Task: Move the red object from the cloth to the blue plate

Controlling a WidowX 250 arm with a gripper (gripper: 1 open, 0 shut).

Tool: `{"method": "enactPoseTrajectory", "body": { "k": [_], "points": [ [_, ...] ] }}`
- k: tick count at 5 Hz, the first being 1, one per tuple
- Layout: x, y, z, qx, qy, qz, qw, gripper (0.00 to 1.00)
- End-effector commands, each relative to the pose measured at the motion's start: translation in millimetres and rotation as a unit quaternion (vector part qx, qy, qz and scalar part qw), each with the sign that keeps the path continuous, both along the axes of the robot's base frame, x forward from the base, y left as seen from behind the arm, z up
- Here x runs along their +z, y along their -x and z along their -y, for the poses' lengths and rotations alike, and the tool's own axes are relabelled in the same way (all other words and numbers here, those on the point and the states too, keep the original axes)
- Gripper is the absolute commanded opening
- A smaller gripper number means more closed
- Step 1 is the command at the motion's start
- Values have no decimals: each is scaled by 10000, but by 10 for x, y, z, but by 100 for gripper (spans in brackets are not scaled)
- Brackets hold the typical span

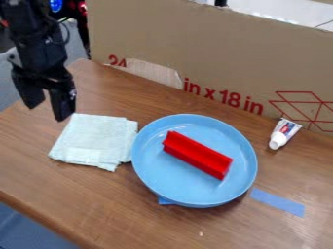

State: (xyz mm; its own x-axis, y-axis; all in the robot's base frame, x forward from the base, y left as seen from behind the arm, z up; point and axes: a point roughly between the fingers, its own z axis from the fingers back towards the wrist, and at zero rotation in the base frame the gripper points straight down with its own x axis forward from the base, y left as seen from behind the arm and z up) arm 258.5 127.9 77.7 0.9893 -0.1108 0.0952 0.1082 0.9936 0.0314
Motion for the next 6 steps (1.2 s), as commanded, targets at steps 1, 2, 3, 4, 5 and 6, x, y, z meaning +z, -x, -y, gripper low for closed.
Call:
{"method": "enactPoseTrajectory", "body": {
  "k": [1,2,3,4,5,6],
  "points": [
    [183,-196,67,-5,-65,276,9996,100],
    [-15,-160,-96,-14,-87,372,9993,100],
    [-32,-150,-111,-45,-110,317,9994,100],
    [-112,-188,-14,-22,-47,252,9997,100],
    [-88,-131,19,59,25,226,9997,100],
    [105,-87,-22,99,34,246,9996,100]
  ]
}}
